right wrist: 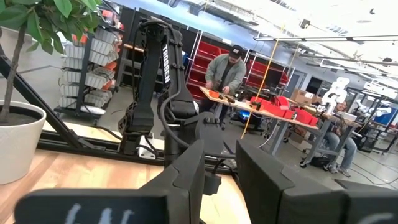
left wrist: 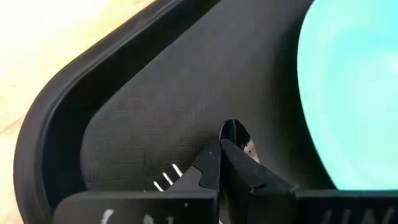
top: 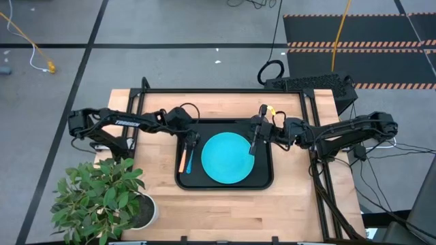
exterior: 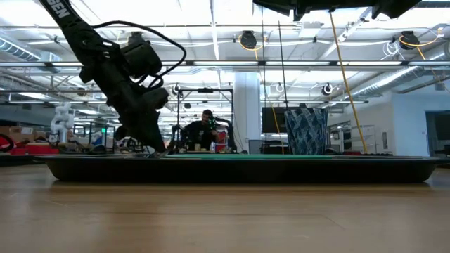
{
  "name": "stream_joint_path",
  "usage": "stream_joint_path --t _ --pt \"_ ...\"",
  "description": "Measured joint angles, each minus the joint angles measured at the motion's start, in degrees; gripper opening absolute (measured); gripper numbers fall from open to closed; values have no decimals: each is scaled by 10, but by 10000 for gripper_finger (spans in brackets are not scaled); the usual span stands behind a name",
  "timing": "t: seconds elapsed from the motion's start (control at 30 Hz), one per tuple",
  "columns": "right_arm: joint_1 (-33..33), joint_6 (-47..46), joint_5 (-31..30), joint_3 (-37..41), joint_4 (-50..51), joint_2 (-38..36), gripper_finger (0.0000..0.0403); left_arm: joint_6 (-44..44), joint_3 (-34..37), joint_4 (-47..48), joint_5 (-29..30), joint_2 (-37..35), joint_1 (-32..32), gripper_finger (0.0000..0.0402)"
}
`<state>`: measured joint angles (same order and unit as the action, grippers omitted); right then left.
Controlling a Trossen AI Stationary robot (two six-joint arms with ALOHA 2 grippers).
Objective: Pick and place plate/cup/fork/spoon on tray
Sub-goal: Put the blue spoon on the black serving tray to the right of the orange fork
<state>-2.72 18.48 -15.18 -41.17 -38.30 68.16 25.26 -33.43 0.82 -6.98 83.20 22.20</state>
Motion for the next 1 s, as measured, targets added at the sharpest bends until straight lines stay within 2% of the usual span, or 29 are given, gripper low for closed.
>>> stream_joint_path --t 0.23,0.67,1.0 --pt "0 0 0 0 5 0 86 57 0 -2 23 0 0 4" --pt "0 20 0 0 17 0 86 126 0 5 50 0 -37 3" --pt "0 22 0 0 19 -10 86 155 0 7 76 0 -40 8"
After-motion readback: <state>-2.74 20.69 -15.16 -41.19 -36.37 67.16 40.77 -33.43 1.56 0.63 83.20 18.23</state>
